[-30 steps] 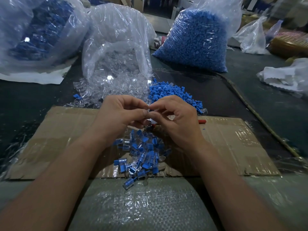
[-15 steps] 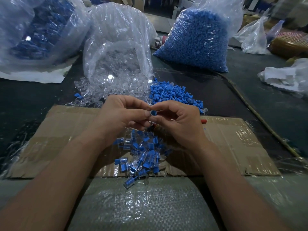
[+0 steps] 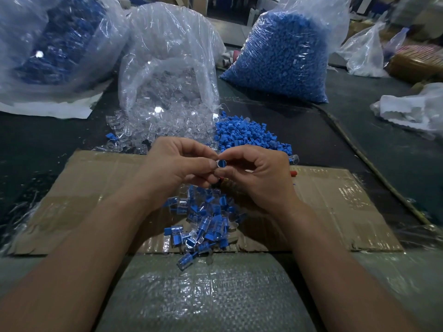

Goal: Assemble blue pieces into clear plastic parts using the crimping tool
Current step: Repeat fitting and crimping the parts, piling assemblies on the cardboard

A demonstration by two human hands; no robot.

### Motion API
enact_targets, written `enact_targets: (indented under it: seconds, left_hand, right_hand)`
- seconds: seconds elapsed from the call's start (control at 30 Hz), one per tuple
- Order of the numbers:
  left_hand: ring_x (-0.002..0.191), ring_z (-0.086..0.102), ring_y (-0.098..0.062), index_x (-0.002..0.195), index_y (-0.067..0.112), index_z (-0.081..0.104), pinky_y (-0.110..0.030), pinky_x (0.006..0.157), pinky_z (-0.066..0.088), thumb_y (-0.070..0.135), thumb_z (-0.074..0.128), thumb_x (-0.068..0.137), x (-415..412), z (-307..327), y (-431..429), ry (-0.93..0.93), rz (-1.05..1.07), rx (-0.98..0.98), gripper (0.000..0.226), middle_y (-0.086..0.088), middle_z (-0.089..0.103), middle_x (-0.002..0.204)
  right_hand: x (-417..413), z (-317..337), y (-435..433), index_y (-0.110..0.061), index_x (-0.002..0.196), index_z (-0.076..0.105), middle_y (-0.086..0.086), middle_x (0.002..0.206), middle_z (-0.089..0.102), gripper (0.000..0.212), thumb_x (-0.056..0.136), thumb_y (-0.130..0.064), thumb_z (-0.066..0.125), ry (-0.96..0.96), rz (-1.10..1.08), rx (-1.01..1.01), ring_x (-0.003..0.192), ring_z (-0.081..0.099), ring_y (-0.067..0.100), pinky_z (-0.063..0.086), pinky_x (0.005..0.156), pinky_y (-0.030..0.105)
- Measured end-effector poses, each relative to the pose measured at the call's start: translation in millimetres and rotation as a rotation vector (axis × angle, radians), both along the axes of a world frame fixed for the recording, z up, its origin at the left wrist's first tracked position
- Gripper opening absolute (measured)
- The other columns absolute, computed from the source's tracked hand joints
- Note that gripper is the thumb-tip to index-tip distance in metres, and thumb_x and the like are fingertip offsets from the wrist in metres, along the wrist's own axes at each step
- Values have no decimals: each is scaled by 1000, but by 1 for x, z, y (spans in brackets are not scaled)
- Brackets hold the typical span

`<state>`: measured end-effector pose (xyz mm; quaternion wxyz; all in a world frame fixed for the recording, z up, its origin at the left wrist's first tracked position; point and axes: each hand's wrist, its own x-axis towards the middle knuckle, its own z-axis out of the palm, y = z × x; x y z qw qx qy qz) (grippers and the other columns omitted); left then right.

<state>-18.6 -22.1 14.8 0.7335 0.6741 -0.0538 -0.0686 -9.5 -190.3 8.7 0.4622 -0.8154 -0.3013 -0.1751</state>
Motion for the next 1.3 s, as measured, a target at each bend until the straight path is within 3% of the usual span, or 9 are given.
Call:
enact_targets:
  seconds: [0.47, 0.97, 1.3]
  left_hand:
    - [54, 67, -17, 72, 5, 66, -19, 48, 53, 9, 67, 57, -1, -1, -1, 12, 0, -23, 15, -13, 69, 63]
    - [50, 64, -17, 68, 7, 65, -20, 46, 52, 12, 68, 55, -3, 1, -2, -4, 20, 16, 14, -10, 67, 57]
    - [50, 64, -14, 72, 5, 65, -19, 47, 51, 15, 68, 57, -4, 2, -1, -27, 37, 35, 19, -9, 68, 59]
  right_hand:
    - [-1, -1, 1, -3, 91, 71, -8, 82, 62, 24, 68, -10, 76, -76, -32, -12, 80, 62, 6, 53, 72, 16]
    - [-2, -2, 2, -4, 92, 69, -8, 83, 62, 25, 68, -9, 75, -58, 14, -12, 79, 61, 4, 51, 72, 12]
    - [-2, 1, -2, -16, 103, 61, -8, 87, 63, 38, 69, -9, 76, 50, 43, 23, 81, 63, 4, 50, 77, 13]
